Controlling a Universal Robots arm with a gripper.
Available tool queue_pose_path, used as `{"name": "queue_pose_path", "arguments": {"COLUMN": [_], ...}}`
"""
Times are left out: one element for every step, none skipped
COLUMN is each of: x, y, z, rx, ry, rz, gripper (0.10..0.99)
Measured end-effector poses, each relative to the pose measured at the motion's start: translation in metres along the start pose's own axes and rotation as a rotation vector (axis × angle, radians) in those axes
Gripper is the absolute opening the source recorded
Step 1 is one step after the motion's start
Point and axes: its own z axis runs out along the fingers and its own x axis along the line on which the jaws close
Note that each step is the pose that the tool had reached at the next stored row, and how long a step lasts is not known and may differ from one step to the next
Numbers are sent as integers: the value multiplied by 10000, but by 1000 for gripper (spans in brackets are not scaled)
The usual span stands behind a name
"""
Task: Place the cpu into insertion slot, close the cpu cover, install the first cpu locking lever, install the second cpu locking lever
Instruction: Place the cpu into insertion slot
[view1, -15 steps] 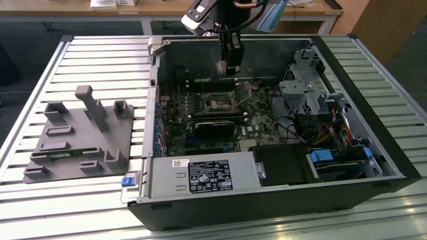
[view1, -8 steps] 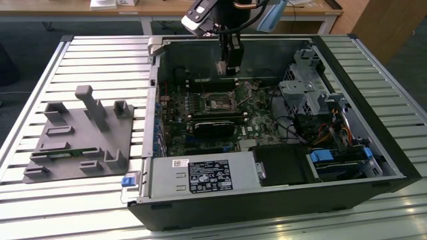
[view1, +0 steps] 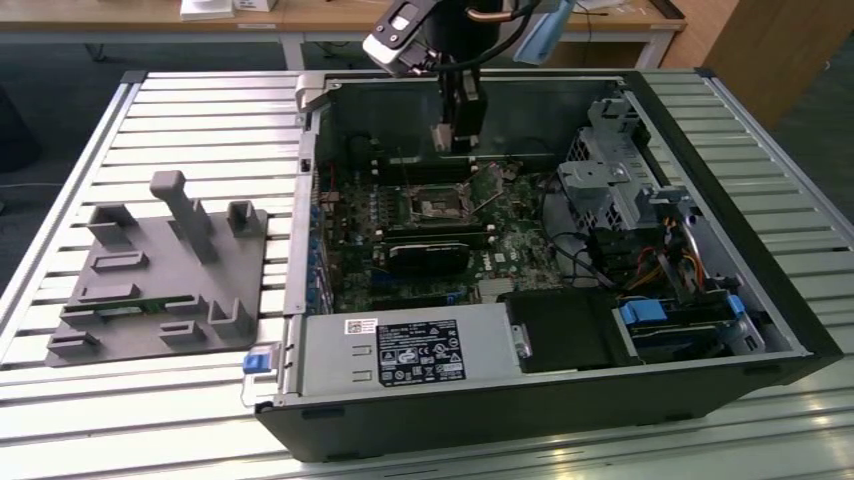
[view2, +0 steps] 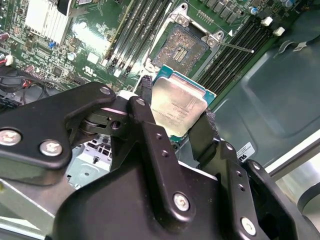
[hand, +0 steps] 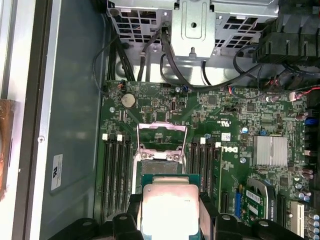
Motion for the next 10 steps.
{"name": "queue_pose_path", "arguments": {"x": [1,2,3,3,4,5,5,6,7,8], "y": [0,-1,-1,-1,-1,-2,-2,-3,-3,-3], "z": [4,8,12,17,23,29,36,42,48,53], "rx": [0,0,0,0,0,0,0,0,0,0], "ry": [0,-1,0,0,0,-1,0,-1,-1,-1], "rz": [1,2,3,6,7,9,8,8,8,8], "gripper": [537,537,537,537,537,537,537,537,537,537]}}
